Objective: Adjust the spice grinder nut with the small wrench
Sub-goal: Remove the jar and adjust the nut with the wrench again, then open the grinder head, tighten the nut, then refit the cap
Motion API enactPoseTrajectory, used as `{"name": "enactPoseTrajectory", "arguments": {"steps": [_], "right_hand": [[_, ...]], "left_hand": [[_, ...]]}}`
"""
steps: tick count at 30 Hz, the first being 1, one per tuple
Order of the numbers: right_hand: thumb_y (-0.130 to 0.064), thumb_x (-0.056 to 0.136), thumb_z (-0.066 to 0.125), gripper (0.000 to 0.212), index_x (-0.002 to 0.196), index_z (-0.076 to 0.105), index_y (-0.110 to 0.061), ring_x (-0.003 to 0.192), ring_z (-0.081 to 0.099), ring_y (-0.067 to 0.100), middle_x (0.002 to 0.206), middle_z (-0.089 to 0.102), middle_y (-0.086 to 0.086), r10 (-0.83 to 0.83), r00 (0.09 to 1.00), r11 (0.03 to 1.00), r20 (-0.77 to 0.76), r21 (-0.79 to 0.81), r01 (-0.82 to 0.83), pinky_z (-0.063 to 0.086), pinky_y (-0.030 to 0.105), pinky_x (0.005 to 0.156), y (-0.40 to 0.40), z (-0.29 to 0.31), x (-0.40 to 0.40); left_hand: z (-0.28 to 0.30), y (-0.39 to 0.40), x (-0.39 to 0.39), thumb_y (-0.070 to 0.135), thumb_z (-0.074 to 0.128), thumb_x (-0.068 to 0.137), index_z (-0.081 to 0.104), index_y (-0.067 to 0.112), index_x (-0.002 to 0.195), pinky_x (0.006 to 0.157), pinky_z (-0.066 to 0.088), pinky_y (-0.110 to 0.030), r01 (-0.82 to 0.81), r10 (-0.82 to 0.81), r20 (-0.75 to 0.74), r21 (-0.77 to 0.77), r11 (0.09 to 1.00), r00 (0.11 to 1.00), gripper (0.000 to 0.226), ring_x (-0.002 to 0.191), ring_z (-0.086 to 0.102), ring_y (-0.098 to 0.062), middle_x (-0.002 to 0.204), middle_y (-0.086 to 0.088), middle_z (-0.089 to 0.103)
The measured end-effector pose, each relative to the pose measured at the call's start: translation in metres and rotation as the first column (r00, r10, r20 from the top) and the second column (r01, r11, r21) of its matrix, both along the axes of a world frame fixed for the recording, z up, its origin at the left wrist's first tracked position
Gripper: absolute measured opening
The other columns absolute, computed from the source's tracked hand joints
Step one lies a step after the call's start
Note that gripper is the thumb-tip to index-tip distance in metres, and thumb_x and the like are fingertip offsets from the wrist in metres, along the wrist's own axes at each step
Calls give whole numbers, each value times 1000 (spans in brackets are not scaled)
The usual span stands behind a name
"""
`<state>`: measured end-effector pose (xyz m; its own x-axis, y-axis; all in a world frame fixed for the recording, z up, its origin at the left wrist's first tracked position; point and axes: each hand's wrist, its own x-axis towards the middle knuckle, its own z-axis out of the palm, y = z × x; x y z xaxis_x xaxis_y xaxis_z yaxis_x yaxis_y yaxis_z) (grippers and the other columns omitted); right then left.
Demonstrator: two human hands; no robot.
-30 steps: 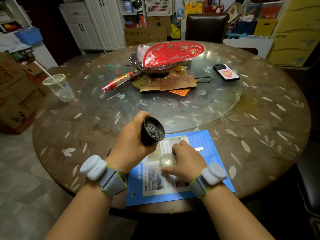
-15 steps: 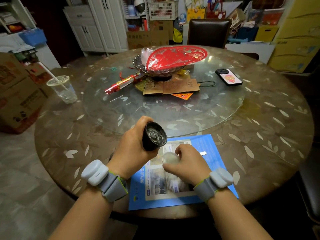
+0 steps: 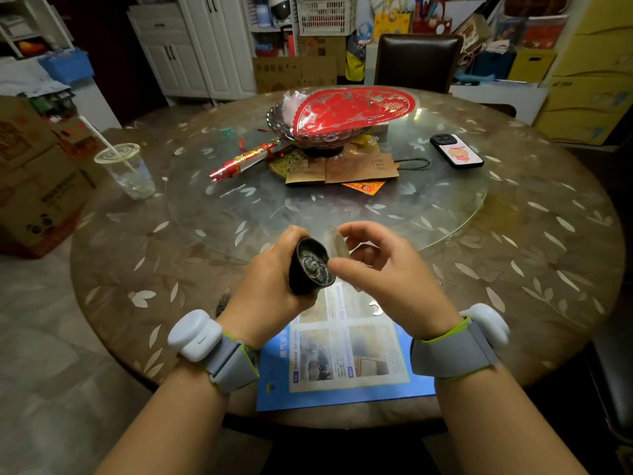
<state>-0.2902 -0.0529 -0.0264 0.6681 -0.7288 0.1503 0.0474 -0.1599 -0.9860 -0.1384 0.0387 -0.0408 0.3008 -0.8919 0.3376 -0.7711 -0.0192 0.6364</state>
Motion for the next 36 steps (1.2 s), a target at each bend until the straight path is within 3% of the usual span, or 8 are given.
{"name": "enactPoseTrajectory", "arguments": {"steps": [4,7,17,22,30,32,34,36], "right_hand": [[-32,64,80,40,100,65,-24,67,55,10,93,55,-6,-54,990,967,-133,-254,19,43,15,63,7,2,5],[-26,67,82,38,102,65,-23,66,55,11,94,54,-6,-85,982,947,-170,-321,27,42,12,62,7,2,8],[-34,68,84,48,111,67,-22,66,59,10,97,54,-6,-6,980,948,-198,-314,-58,48,21,67,1,7,8],[-38,68,82,49,112,67,-23,74,64,14,100,56,-3,31,960,936,-278,-330,-126,55,37,78,-3,8,6],[-39,63,75,54,114,67,-24,77,64,29,103,56,2,49,981,978,-188,-189,-85,55,50,79,-3,1,11],[-44,61,76,59,115,66,-23,77,64,28,104,56,1,22,990,985,-141,-166,-45,55,50,77,0,0,13],[-52,58,75,64,115,65,-25,74,62,22,105,56,0,-29,999,991,-23,-135,25,57,46,73,4,1,17],[-56,58,73,67,119,60,-32,75,59,14,110,59,2,-65,995,993,82,-94,73,55,37,75,6,3,23]], "left_hand": [[4,0,-3,10,76,67,47,26,106,66,52,-46,14,-14,21,6,1000,1000,51,79,62,-21,90,2,64],[6,1,-2,9,76,68,45,26,107,66,53,-46,29,-29,34,6,1000,999,53,81,62,-21,93,2,63],[13,3,2,14,74,69,44,26,108,62,51,-44,26,-32,158,41,999,987,50,78,60,-24,90,2,63],[17,2,0,14,71,71,45,21,105,59,48,-41,8,-37,324,90,996,945,44,75,57,-25,86,1,62],[26,-7,1,14,65,72,43,17,99,55,43,-39,-29,-10,461,79,996,888,35,75,56,-30,83,-1,62],[27,-8,1,13,67,71,44,18,101,58,47,-41,-8,-20,373,74,997,928,38,76,59,-29,83,0,63],[33,-8,-1,9,73,67,47,18,102,61,51,-39,28,-28,81,6,1000,996,44,74,62,-22,81,1,64],[37,-8,-6,7,81,62,49,18,101,66,53,-26,8,-41,-237,-138,990,971,51,72,62,-7,81,5,65]]}}
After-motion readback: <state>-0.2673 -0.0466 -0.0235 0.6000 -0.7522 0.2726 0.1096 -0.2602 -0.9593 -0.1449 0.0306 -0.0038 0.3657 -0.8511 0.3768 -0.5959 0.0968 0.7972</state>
